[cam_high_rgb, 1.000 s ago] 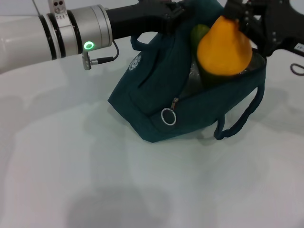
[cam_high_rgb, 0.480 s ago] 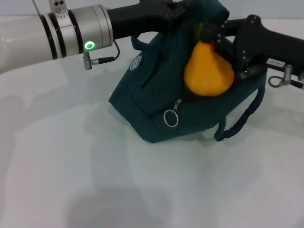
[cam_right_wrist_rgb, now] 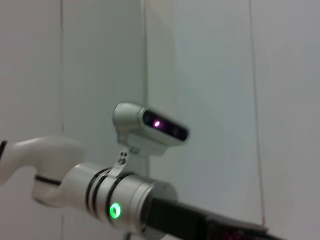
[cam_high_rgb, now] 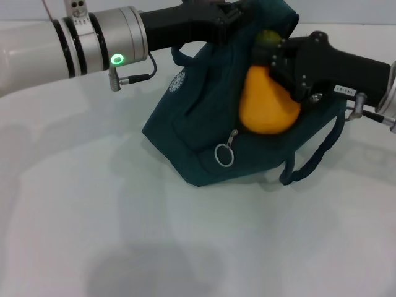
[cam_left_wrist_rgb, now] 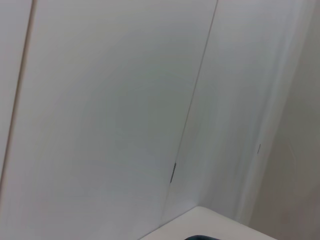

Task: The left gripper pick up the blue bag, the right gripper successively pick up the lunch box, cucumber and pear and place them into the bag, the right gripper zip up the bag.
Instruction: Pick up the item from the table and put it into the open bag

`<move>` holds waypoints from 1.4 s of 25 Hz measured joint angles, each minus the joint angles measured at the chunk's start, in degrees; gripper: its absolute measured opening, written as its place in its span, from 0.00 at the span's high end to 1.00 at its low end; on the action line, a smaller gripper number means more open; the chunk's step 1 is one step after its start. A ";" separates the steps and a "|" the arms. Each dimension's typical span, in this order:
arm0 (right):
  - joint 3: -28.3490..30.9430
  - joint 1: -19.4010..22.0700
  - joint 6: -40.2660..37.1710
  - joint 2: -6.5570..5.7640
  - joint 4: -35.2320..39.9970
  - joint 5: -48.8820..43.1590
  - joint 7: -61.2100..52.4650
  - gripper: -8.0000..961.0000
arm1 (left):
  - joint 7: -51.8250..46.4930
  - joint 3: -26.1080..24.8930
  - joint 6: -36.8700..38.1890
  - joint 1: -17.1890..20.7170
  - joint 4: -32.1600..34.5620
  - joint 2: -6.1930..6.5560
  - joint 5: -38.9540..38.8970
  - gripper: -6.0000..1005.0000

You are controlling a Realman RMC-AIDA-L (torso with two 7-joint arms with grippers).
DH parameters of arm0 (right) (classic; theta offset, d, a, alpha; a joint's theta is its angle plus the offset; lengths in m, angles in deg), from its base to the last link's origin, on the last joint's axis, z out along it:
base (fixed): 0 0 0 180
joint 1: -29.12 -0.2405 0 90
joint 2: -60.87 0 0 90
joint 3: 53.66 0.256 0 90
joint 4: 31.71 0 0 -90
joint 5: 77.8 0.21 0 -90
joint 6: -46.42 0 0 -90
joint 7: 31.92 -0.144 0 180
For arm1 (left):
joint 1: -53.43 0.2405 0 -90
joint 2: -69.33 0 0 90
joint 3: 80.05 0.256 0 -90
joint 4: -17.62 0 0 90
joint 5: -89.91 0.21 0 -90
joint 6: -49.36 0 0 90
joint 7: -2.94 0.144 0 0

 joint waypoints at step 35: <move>-6.65 15.94 -13.24 -3.75 6.42 7.66 5.63 0.55 | 0.21 1.45 -0.65 0.07 -0.10 0.03 -2.05 0.95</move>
